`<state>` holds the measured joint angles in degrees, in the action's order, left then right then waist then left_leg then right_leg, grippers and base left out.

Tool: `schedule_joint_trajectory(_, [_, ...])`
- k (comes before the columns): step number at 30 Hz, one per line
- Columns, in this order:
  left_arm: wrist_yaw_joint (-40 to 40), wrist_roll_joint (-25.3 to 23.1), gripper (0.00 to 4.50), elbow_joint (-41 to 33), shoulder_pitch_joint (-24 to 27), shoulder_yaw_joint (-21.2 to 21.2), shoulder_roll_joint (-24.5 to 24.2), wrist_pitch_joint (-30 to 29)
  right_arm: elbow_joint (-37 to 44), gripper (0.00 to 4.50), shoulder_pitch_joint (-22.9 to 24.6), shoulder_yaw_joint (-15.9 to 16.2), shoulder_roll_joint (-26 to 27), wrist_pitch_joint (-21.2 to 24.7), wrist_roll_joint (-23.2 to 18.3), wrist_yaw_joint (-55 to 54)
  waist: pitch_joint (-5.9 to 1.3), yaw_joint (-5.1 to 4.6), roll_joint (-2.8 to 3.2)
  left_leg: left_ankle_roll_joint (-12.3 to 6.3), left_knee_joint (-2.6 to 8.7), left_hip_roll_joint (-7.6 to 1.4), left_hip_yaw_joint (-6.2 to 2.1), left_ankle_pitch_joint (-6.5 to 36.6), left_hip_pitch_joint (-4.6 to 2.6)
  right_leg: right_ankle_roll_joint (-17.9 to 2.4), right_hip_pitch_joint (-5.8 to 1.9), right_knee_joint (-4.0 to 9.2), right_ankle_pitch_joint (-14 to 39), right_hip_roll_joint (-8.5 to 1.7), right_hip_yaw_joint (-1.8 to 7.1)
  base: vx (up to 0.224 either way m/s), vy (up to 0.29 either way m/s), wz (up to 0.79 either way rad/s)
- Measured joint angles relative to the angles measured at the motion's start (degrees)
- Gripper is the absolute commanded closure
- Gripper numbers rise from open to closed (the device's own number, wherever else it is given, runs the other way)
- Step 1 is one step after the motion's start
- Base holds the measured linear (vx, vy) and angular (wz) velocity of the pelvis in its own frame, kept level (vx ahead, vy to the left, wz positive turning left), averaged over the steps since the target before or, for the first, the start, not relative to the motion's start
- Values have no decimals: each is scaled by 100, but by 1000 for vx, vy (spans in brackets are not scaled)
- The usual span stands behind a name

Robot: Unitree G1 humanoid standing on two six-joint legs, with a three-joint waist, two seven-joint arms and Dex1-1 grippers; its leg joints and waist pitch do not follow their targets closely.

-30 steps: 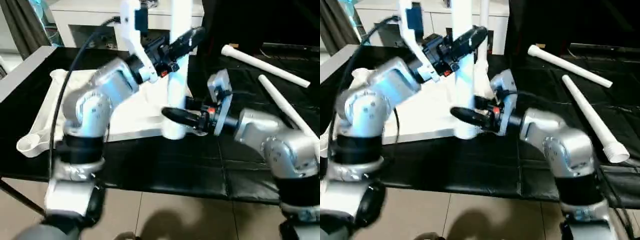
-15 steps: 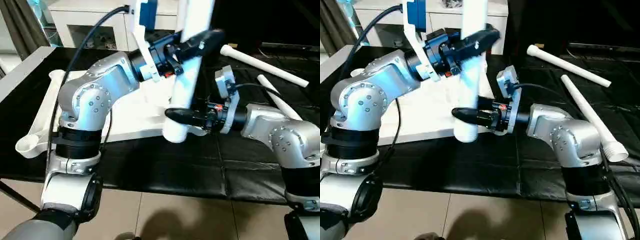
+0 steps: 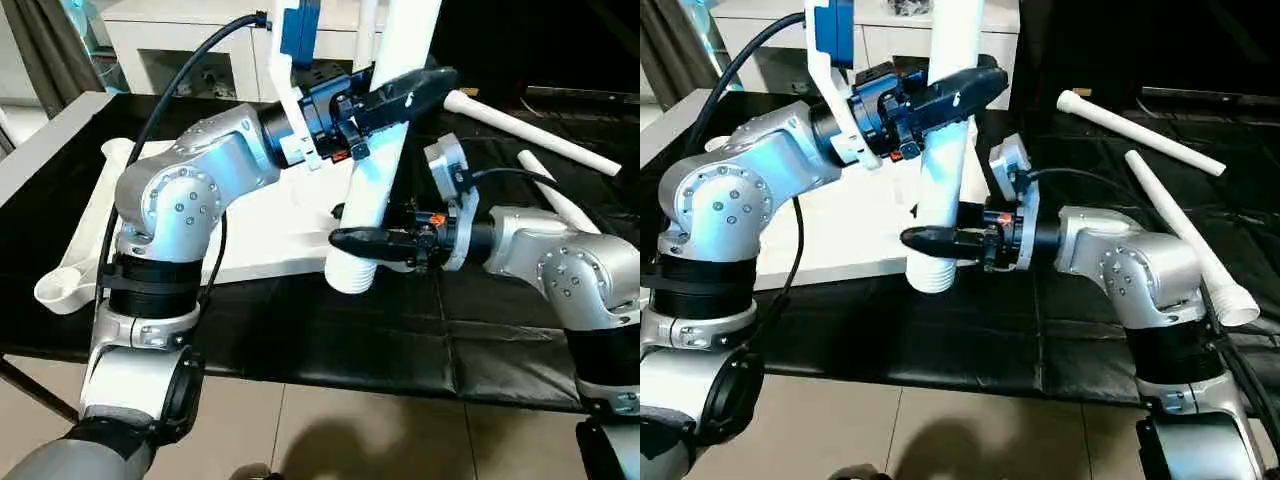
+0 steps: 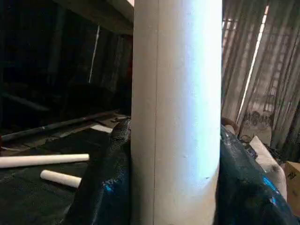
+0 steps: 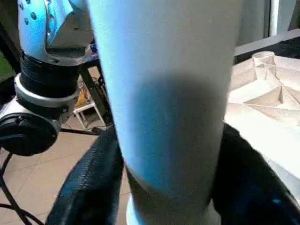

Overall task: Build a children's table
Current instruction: Insert table leg to table base

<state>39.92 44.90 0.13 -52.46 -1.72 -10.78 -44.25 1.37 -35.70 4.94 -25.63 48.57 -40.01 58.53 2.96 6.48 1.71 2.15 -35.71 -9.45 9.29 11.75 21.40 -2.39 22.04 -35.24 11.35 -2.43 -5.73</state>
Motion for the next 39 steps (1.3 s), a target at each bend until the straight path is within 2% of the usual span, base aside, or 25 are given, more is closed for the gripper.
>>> schedule_joint_trajectory(5, [-11,24,272,6,0,-4,0,-58,-22,248,0,17,-1,-30,43,78,0,0,0,0,0,0,0,0,0,0,0,0,0,0,0,0,0,0])
schedule_joint_trajectory(24, [-31,23,272,10,0,-13,23,-93,-60,252,-2,51,3,-163,159,187,0,1,0,0,0,0,0,0,0,0,0,0,0,0,0,0,0,0])
schedule_joint_trajectory(25, [-31,23,272,10,0,-13,23,-93,-60,197,-2,51,4,-165,161,189,0,1,0,0,0,-1,0,0,0,0,0,0,0,0,0,0,0,0])
schedule_joint_trajectory(27, [-30,23,272,9,0,-12,25,-93,-74,184,-2,49,15,-160,158,187,0,1,0,0,0,-1,0,0,0,0,0,0,0,0,0,0,0,0])
schedule_joint_trajectory(39, [-22,38,273,7,0,-1,76,-105,-170,171,-13,68,73,-150,164,204,0,3,0,0,-1,-1,1,0,0,-1,0,0,0,0,0,0,0,0])
